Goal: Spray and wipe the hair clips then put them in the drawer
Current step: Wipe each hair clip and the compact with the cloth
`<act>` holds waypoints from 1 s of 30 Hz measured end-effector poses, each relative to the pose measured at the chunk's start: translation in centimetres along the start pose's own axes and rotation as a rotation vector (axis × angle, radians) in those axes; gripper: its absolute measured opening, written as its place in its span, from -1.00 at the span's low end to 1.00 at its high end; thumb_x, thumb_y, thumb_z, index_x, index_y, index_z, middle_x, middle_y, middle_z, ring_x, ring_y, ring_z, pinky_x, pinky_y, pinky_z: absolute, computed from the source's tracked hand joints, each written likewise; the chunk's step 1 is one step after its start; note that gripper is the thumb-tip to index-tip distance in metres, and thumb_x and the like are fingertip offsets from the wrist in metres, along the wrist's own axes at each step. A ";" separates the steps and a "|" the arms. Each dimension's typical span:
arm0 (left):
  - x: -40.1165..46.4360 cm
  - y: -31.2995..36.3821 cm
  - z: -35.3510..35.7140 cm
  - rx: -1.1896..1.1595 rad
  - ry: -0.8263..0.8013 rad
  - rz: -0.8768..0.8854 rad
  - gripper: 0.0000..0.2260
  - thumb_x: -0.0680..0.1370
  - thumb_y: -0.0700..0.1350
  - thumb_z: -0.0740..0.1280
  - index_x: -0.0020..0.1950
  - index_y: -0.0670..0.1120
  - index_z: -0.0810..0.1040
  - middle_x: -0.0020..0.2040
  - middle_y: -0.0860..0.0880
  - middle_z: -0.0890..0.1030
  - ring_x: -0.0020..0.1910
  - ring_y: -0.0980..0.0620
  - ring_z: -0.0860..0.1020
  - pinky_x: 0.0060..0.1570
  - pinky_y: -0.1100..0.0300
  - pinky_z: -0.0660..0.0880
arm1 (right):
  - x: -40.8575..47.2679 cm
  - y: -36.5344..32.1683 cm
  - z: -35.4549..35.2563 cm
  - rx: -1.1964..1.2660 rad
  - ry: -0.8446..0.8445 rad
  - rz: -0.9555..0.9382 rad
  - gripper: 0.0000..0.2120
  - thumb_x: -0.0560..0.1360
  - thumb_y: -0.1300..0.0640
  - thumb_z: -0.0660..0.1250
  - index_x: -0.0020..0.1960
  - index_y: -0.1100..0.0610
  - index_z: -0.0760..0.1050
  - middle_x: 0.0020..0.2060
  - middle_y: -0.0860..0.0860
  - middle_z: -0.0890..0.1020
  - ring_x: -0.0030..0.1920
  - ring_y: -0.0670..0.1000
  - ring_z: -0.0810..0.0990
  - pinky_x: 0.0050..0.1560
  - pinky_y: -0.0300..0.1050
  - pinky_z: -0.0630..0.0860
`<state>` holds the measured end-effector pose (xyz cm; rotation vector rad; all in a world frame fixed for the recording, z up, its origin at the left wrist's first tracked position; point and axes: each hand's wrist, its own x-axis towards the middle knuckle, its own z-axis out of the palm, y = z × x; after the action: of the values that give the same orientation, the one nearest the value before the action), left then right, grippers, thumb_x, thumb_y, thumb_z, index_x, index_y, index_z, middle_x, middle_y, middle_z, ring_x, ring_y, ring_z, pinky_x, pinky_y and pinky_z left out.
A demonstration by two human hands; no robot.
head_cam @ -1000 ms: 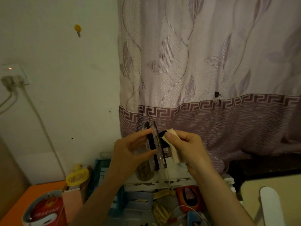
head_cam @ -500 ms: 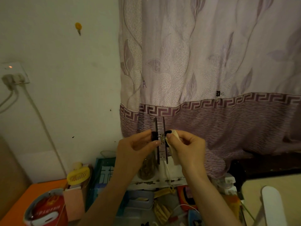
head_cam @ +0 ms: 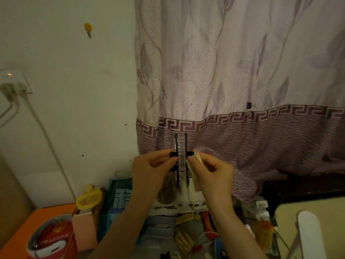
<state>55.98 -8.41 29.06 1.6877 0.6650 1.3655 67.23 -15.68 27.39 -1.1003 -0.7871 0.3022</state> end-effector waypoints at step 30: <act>0.0 0.5 -1.6 -0.140 -0.153 -0.236 -0.80 0.44 -0.33 0.39 -0.08 -0.05 0.67 -0.21 -0.05 0.72 -0.21 0.05 0.69 -0.32 0.29 0.58 | 4.6 0.8 -1.9 0.352 -0.323 0.428 -0.72 0.38 0.01 0.35 -0.09 0.20 0.67 -0.19 0.15 0.70 -0.23 0.04 0.68 -0.14 -0.11 0.63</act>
<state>54.43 -8.21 29.57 1.5316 0.6424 1.0801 71.90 -13.91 28.20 -0.8859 -0.7390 0.9630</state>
